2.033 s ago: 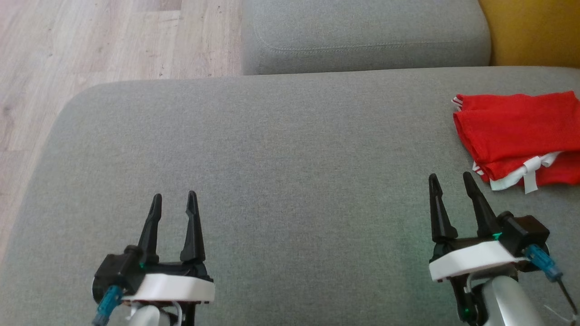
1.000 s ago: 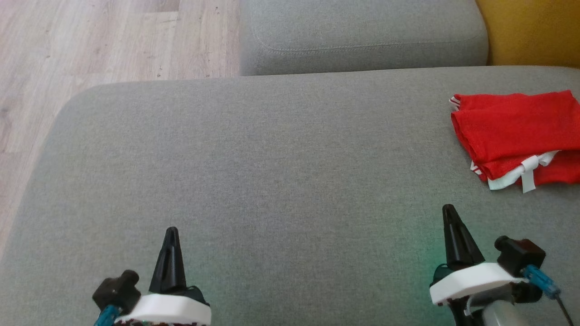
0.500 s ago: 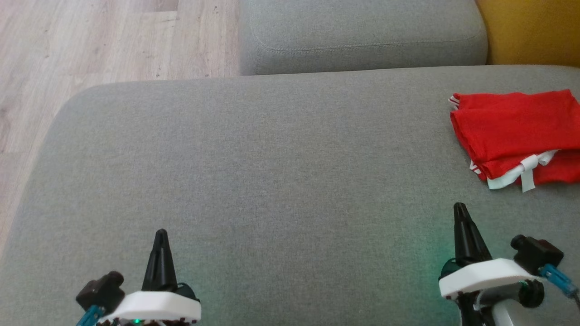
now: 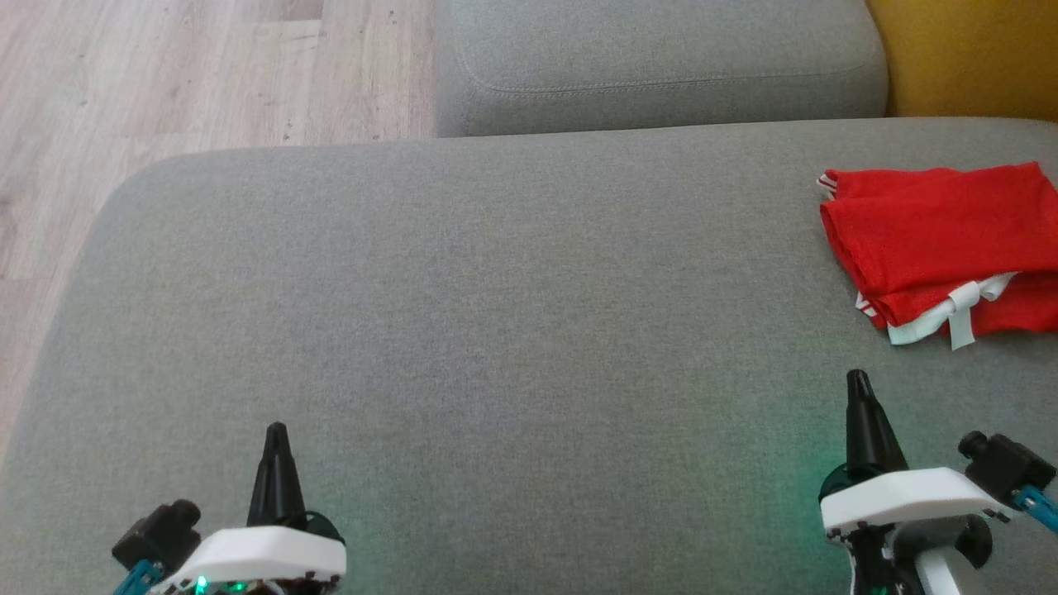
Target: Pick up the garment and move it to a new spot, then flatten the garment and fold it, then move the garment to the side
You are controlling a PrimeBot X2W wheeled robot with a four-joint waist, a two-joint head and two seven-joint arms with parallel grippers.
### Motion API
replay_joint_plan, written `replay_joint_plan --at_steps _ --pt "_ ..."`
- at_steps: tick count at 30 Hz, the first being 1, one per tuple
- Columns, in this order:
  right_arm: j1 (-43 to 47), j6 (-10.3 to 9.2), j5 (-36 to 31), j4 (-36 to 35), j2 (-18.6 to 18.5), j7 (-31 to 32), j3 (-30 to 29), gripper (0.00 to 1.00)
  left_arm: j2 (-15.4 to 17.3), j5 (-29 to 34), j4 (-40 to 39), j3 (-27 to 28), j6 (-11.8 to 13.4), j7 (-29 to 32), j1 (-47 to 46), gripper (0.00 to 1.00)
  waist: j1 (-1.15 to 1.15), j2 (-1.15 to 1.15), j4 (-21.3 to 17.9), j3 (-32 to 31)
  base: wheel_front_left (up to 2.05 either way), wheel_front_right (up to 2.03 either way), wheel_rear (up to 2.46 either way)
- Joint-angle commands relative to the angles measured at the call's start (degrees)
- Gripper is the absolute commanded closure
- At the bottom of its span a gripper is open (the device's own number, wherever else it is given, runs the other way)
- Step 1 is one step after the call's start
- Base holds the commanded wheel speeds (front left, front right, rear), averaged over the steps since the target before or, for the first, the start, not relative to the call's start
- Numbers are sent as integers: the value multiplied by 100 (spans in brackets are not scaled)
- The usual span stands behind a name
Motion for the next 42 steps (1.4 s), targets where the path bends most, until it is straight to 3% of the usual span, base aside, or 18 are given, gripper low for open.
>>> replay_joint_plan --at_steps 1,42 --pt "-293 7 222 -235 -57 47 -1 100 12 -172 -220 160 -50 60 -341 100 0 0 -2 1 0 0 0" --pt "-361 14 2793 -444 -74 701 -345 100 16 -2374 -303 726 -257 734 -481 100 0 0 -40 20 0 0 0"
